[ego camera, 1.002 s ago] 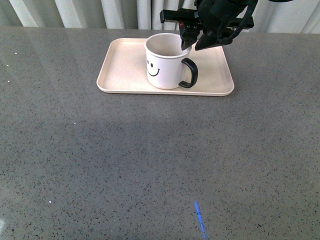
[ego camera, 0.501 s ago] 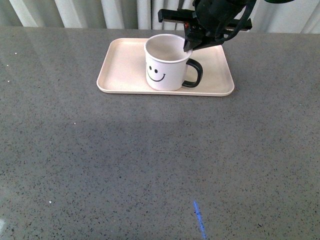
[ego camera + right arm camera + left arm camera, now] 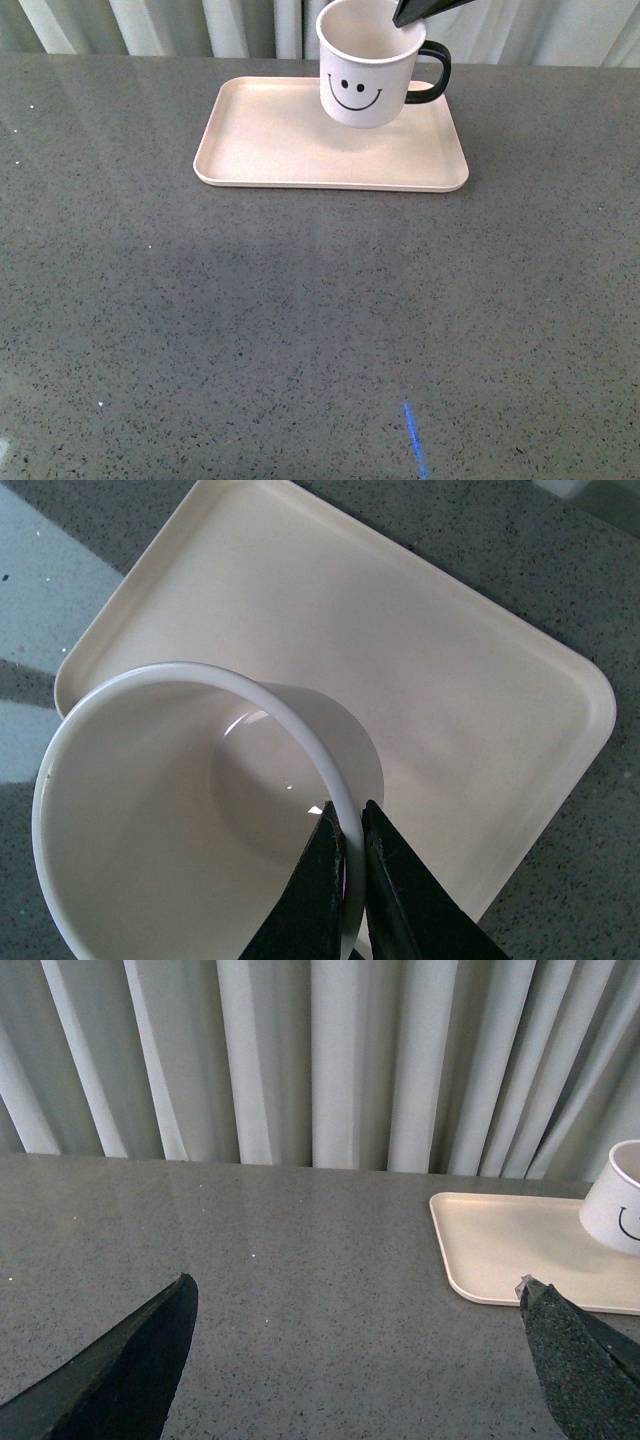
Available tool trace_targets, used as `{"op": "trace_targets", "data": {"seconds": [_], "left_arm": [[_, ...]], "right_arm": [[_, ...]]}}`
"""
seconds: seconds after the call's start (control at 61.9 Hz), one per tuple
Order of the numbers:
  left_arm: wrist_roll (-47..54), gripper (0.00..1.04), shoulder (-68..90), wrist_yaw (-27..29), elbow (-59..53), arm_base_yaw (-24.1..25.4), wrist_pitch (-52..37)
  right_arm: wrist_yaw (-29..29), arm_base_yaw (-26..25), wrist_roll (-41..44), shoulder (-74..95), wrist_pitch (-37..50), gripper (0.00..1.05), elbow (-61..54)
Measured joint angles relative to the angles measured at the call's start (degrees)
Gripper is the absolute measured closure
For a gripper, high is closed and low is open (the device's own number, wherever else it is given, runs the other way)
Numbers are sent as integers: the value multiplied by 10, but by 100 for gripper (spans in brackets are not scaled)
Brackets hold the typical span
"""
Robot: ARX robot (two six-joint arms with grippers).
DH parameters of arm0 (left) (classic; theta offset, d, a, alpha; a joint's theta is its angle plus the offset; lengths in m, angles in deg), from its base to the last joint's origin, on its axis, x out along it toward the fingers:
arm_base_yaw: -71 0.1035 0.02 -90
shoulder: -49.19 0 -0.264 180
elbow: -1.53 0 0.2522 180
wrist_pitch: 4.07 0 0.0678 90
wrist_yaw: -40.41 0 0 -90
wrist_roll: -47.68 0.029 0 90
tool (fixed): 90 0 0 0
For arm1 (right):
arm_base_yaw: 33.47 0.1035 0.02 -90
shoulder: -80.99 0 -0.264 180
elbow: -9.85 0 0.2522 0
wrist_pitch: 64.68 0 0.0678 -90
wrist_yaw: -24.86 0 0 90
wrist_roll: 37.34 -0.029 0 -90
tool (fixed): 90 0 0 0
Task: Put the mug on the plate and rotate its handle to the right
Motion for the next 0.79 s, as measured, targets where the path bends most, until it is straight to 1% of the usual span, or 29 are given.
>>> {"op": "trace_targets", "data": {"seconds": [0.097, 0.55, 0.679, 0.792], "left_arm": [[0, 9, 0, 0, 0, 0, 0], [0, 9, 0, 0, 0, 0, 0], [0, 9, 0, 0, 0, 0, 0], [0, 9, 0, 0, 0, 0, 0]], "right_arm": [[19, -6, 34, 38, -32, 103, 49], [55, -8, 71, 115, -89, 103, 151], [72, -8, 85, 141, -118, 103, 190], [76, -8, 98, 160, -140, 103, 220]]}}
